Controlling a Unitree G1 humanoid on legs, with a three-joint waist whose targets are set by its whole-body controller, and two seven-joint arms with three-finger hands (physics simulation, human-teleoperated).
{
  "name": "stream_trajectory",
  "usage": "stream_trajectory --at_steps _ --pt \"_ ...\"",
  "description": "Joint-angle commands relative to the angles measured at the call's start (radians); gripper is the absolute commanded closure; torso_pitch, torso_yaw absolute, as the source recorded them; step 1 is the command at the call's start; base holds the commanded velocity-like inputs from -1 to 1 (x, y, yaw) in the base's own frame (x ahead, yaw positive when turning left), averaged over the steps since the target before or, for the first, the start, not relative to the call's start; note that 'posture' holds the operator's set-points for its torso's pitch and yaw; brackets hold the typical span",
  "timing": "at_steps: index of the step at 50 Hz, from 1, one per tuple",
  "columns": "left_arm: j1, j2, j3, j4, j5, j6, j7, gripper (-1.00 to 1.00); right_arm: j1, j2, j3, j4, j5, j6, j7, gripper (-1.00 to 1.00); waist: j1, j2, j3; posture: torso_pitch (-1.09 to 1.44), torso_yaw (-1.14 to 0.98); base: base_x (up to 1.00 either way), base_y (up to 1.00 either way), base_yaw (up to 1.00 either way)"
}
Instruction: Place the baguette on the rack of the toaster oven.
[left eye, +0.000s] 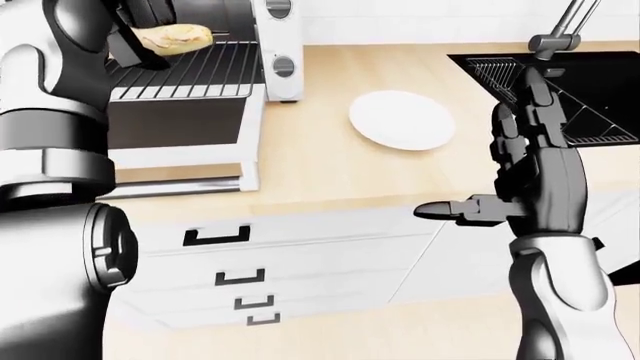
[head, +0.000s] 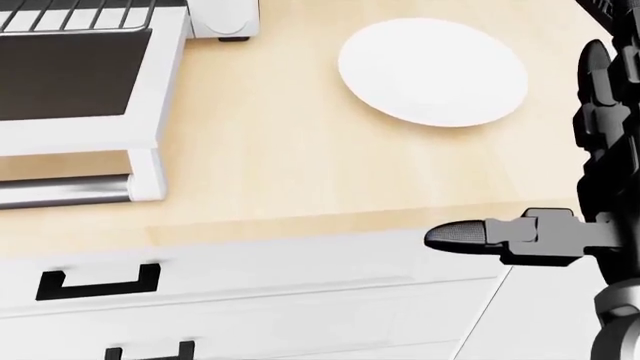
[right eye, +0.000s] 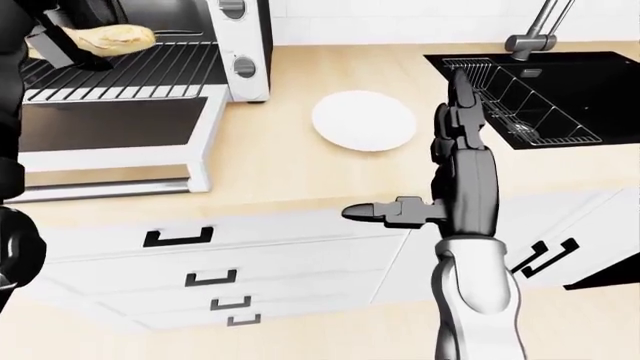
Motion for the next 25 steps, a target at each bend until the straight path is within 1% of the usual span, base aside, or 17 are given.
stream_trajectory --at_steps 1,8,21,25 --pt "-0.045 0.011 0.010 -0.038 0.003 -0.019 0.040 1.00 -0.017 -0.005 0.000 -0.024 -0.004 -0.033 -0.003 -1.00 -0.001 0.007 -0.031 0.06 0.00 0.00 0.00 0.00" --pt "-0.045 0.006 0.007 -0.025 0.016 -0.024 0.060 1.00 -0.016 -0.003 0.001 -0.021 -0.007 -0.036 -0.002 -1.00 -0.001 0.008 -0.032 0.06 0.00 0.00 0.00 0.00" --pt "-0.005 0.006 0.010 -0.049 0.035 -0.020 0.037 1.00 -0.005 0.002 0.004 -0.021 -0.010 -0.044 -0.001 -1.00 -0.002 0.011 -0.033 0.06 0.00 0.00 0.00 0.00" --pt "-0.007 0.007 0.009 -0.047 0.039 -0.018 0.035 0.93 -0.004 0.002 0.002 -0.022 -0.010 -0.044 0.000 -1.00 -0.002 0.011 -0.034 0.06 0.00 0.00 0.00 0.00"
